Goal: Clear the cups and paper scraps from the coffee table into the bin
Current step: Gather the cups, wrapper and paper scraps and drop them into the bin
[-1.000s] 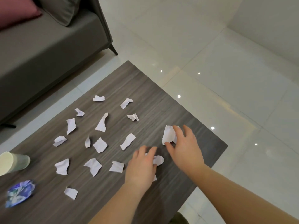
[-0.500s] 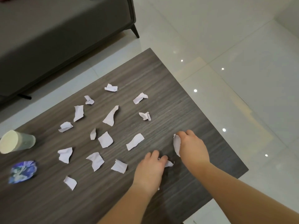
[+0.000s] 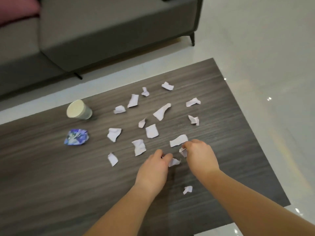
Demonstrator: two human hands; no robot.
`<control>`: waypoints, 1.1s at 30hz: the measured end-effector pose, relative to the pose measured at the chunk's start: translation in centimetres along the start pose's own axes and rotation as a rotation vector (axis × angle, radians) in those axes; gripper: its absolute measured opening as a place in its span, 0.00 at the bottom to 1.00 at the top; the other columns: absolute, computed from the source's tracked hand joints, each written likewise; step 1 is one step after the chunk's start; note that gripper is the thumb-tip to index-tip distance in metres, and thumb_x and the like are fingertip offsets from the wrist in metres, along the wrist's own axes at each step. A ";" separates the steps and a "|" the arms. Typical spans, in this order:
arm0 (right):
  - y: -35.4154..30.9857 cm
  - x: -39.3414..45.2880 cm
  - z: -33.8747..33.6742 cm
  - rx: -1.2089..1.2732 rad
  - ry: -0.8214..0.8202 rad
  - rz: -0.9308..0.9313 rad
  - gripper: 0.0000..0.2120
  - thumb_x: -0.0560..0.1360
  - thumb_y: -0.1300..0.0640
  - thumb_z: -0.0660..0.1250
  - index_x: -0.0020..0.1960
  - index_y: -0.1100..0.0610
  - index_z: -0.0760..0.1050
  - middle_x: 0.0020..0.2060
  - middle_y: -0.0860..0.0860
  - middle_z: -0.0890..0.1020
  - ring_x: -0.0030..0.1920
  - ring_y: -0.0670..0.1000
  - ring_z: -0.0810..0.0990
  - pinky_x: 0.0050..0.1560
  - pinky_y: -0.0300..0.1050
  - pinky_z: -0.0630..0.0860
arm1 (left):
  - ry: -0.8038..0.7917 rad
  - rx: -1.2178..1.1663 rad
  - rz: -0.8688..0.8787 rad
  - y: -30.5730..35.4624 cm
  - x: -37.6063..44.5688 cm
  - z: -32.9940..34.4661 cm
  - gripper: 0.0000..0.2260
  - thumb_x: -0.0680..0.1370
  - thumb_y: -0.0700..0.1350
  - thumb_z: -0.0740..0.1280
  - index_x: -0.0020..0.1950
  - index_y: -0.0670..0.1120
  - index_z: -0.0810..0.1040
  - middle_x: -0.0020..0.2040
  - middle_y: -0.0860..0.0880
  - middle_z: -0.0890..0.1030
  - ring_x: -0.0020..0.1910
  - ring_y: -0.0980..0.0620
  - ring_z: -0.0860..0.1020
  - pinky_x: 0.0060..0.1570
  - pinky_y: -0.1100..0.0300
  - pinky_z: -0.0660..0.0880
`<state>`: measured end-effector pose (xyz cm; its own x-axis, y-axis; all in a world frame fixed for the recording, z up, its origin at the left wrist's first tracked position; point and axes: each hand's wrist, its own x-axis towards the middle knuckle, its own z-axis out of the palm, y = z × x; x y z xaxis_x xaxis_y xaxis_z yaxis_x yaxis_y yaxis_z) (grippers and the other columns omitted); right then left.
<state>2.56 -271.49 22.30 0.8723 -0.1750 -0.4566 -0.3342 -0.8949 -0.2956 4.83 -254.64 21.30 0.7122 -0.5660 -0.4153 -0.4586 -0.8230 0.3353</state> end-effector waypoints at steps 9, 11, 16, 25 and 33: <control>-12.1 -3.9 2.4 -0.097 0.018 -0.250 0.06 0.76 0.60 0.65 0.53 0.56 0.78 0.48 0.52 0.79 0.49 0.55 0.77 0.42 0.45 0.70 | 0.175 -0.119 -0.194 -7.9 -10.3 -3.5 0.09 0.78 0.41 0.61 0.57 0.48 0.75 0.53 0.48 0.72 0.47 0.40 0.77 0.45 0.46 0.73; -15.3 -5.4 3.2 -0.128 0.020 -0.310 0.07 0.76 0.61 0.64 0.53 0.56 0.78 0.49 0.53 0.79 0.50 0.55 0.77 0.43 0.45 0.70 | 0.241 -0.171 -0.240 -10.1 -13.5 -4.4 0.08 0.78 0.42 0.62 0.57 0.48 0.75 0.54 0.47 0.73 0.49 0.40 0.77 0.46 0.46 0.73; -24.8 -9.6 4.6 -0.193 0.033 -0.462 0.08 0.76 0.61 0.65 0.52 0.55 0.79 0.48 0.54 0.80 0.49 0.58 0.79 0.47 0.50 0.75 | 0.449 -0.255 -0.339 -15.9 -22.8 -6.3 0.04 0.77 0.43 0.65 0.50 0.45 0.76 0.48 0.45 0.76 0.48 0.39 0.76 0.45 0.47 0.72; -39.2 -19.6 12.0 -0.255 -0.062 -0.640 0.07 0.76 0.60 0.66 0.51 0.53 0.81 0.48 0.50 0.83 0.49 0.54 0.81 0.50 0.47 0.77 | 0.462 -0.265 -0.552 -26.2 -42.0 -4.2 0.15 0.80 0.51 0.62 0.37 0.50 0.62 0.36 0.52 0.66 0.41 0.40 0.75 0.36 0.52 0.66; -50.3 -23.2 21.2 -0.298 -0.126 -0.773 0.07 0.76 0.60 0.65 0.52 0.54 0.79 0.48 0.51 0.79 0.47 0.55 0.79 0.46 0.47 0.75 | 0.491 -0.419 -0.814 -34.8 -53.7 0.2 0.20 0.80 0.52 0.61 0.27 0.55 0.63 0.32 0.56 0.69 0.34 0.52 0.72 0.31 0.65 0.62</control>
<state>-8.38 -213.73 29.98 0.7648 0.5638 -0.3119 0.4655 -0.8182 -0.3376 -17.55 -195.65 31.79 0.9048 0.3125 -0.2893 0.4126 -0.8114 0.4141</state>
